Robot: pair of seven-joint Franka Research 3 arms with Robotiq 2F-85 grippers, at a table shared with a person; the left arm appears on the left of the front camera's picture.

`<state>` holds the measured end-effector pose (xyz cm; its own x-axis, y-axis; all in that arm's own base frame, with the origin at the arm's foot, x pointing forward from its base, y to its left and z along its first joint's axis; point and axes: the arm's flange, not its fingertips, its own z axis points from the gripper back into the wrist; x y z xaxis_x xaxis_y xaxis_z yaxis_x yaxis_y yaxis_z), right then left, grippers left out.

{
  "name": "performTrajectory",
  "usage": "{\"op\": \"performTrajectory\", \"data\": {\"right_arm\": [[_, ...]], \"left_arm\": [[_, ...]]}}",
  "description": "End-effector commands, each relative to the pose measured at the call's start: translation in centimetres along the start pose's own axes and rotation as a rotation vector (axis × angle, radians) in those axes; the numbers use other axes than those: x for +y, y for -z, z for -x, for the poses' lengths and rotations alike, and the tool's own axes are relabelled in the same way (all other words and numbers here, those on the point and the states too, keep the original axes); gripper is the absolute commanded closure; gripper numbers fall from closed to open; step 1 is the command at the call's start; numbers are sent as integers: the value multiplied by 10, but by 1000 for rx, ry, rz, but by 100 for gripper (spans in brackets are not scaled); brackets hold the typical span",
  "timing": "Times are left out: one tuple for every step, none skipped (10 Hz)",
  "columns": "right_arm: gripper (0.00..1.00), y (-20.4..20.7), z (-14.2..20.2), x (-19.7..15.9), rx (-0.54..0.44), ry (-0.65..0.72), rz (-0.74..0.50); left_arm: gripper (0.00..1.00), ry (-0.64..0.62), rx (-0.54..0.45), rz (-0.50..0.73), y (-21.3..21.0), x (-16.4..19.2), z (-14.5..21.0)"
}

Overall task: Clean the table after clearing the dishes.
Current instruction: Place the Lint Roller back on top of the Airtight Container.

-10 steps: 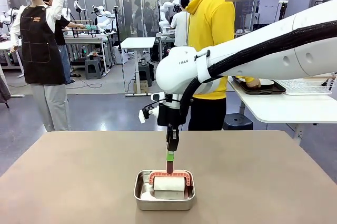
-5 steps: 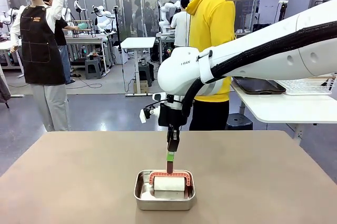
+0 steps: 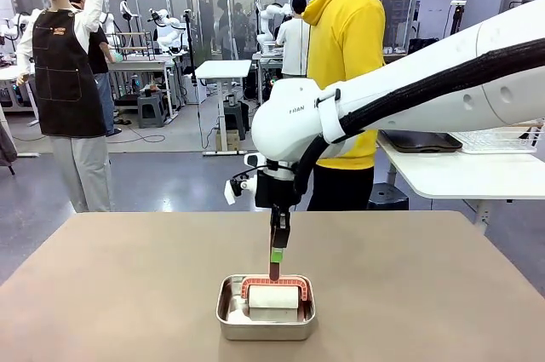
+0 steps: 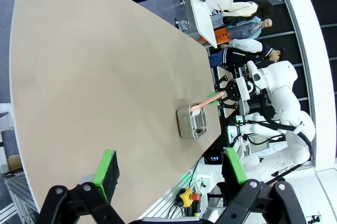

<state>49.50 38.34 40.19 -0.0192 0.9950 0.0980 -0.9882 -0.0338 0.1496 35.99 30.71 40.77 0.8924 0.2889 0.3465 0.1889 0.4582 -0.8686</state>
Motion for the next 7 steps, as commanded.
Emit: {"op": "performTrajectory", "data": {"right_arm": [[51, 12, 10, 1, 33, 17, 59], [62, 8, 7, 3, 33, 12, 66], [37, 7, 7, 4, 36, 13, 68], [48, 2, 5, 5, 28, 15, 74], [23, -4, 3, 7, 21, 13, 83], [35, -11, 1, 8, 15, 14, 89], [36, -16, -2, 11, 18, 18, 89]], "left_arm": [[0, 12, -8, 18, -2, -1, 3], [0, 12, -8, 18, -2, -1, 3], [0, 12, -8, 18, -2, -1, 3], [0, 12, -8, 18, -2, -1, 3], [0, 12, -8, 18, -2, -1, 3], [0, 12, -8, 18, -2, -1, 3], [0, 12, -8, 18, -2, -1, 3]]}}
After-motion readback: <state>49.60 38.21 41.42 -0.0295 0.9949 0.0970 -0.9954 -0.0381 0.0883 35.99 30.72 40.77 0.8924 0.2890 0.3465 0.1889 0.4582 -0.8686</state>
